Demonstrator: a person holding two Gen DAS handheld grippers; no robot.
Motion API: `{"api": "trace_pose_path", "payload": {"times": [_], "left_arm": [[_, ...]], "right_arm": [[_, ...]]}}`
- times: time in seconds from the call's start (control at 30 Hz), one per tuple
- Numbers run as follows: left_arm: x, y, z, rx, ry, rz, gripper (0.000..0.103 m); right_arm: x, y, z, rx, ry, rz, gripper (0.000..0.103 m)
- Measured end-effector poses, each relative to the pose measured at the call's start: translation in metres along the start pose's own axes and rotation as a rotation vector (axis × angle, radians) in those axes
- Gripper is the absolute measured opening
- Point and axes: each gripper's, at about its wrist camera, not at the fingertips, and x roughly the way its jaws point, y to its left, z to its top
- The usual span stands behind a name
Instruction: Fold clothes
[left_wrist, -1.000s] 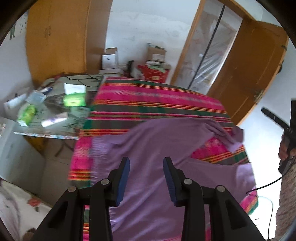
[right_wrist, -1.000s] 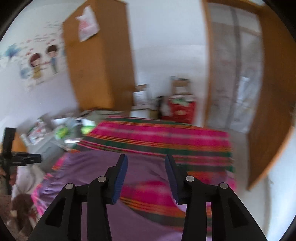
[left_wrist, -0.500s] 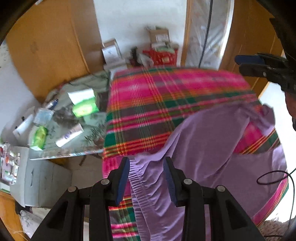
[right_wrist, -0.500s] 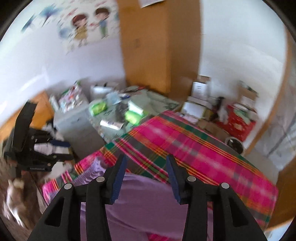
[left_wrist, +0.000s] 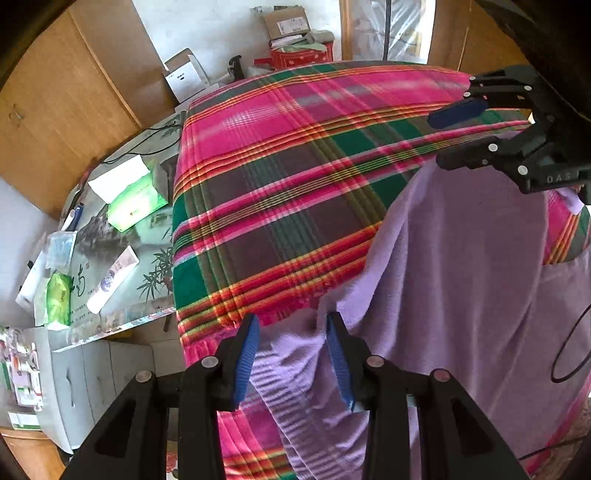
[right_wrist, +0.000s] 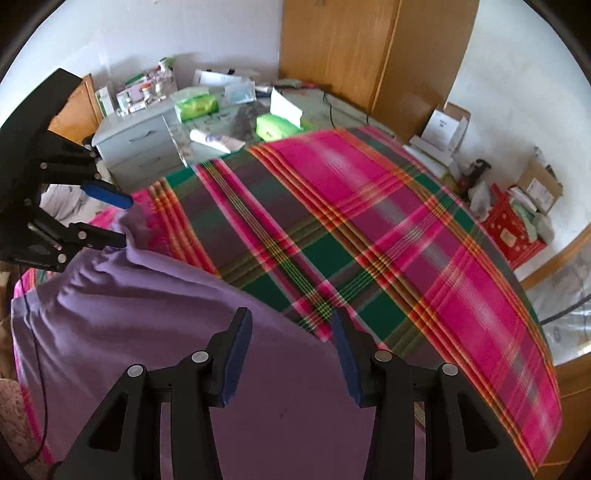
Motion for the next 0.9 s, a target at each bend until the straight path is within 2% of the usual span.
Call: {"api": "trace_pose_path", "payload": {"times": [0.33, 0.5, 0.77, 0.8, 0.83, 0.87, 0.9], "left_arm": [[0.013, 0.002, 0.005, 0.08, -0.018, -0.053, 0.039], [0.016, 0.007, 0.008, 0.083, -0.038, -0.131, 0.038], [0.025, 0.006, 0.001, 0.084, 0.003, -0.133, 0.038], [0.025, 0.006, 0.001, 0.083, 0.001, -0.134, 0.036], [0.025, 0.007, 0.001, 0.081, -0.001, -0.137, 0.03], [0.024, 0.008, 0.0, 0.076, -0.002, -0.146, 0.022], [0.024, 0.008, 0.0, 0.071, -0.003, -0.152, 0.018]], "right_arm": [[0.026, -0.002, -0.006, -0.054, 0.027, 0.086, 0.047], [0.036, -0.001, -0.003, -0.069, 0.061, 0.119, 0.047], [0.044, -0.002, -0.005, -0.044, 0.102, 0.143, 0.046], [0.045, -0.003, -0.004, -0.034, 0.101, 0.139, 0.041], [0.045, -0.003, -0.004, -0.024, 0.101, 0.139, 0.037], [0.045, -0.004, -0.003, -0.015, 0.101, 0.139, 0.027], [0.046, -0.005, -0.003, -0.005, 0.101, 0.139, 0.021]]}}
